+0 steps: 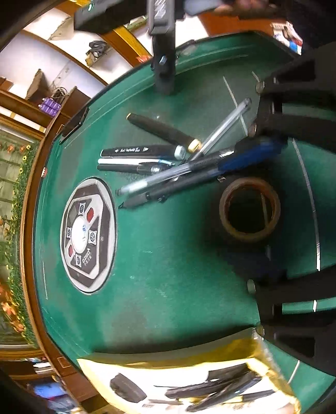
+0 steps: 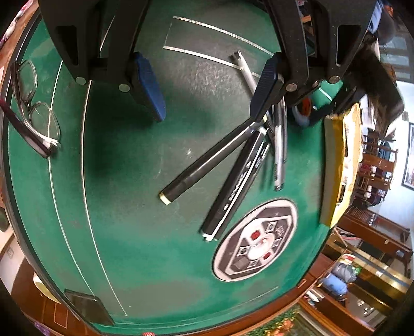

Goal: Organize rigid objects
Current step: 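Grasp the brown tape roll with the left gripper while the right grasps a black marker, then carry the tape roll and black marker into the white tray and release both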

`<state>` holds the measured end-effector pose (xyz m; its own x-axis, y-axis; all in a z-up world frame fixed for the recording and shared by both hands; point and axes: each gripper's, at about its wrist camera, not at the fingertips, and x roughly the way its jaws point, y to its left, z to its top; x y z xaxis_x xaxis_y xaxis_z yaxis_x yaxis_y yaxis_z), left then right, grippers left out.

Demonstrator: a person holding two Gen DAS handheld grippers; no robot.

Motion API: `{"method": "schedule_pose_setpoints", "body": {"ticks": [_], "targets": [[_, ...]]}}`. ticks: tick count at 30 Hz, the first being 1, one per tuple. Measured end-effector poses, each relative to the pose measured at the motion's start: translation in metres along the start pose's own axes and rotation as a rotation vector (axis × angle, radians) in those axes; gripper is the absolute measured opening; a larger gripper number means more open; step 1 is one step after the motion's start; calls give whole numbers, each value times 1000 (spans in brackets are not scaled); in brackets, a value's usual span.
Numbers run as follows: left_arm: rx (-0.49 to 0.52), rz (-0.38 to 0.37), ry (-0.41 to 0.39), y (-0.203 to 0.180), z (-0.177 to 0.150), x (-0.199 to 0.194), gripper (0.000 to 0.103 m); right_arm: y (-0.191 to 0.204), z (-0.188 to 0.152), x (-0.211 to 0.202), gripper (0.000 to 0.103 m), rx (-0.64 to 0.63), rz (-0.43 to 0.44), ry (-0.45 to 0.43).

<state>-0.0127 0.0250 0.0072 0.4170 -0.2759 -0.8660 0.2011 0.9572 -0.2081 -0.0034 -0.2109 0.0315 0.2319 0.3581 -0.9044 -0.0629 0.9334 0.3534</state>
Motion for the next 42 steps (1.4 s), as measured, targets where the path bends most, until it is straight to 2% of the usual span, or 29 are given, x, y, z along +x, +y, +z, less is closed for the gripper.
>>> {"method": "schedule_pose_setpoints", "body": {"ticks": [3,5,7,9,11,13,15,17,22,27,28,32,34,42], "targets": [[10,8,-3,-4,-4,-1,63,6,14,10,67,4,-12,5],[7,7,-1,-4,-3,-1,63,12,22,21,67,-3,-66,16],[13,12,-2,-5,-3,-1,63,17,27,30,67,1,-65,33],[20,16,-2,-6,-3,-1,64,25,30,39,67,-42,-135,47],[31,24,-3,-7,-3,0,64,30,30,41,66,-85,-166,30],[48,40,-7,-10,-2,1,64,37,28,44,57,-153,-216,29],[68,50,-11,-12,-3,2,64,36,25,42,27,-191,-252,15],[78,50,-19,-12,-4,2,63,28,23,37,15,-188,-246,16],[74,43,-26,-11,-4,1,62,5,7,24,14,-171,-227,8],[105,63,-27,-15,-3,4,63,0,-1,20,14,-198,-222,-13],[112,69,-27,-17,-3,4,64,0,-2,20,15,-195,-222,-18],[178,98,-13,-30,-6,11,81,0,-4,18,15,-185,-207,-37],[209,122,-9,-37,-8,15,86,0,-6,18,15,-180,-208,-47],[200,130,-26,-38,-9,14,88,0,-10,17,14,-187,-204,-78]]}}
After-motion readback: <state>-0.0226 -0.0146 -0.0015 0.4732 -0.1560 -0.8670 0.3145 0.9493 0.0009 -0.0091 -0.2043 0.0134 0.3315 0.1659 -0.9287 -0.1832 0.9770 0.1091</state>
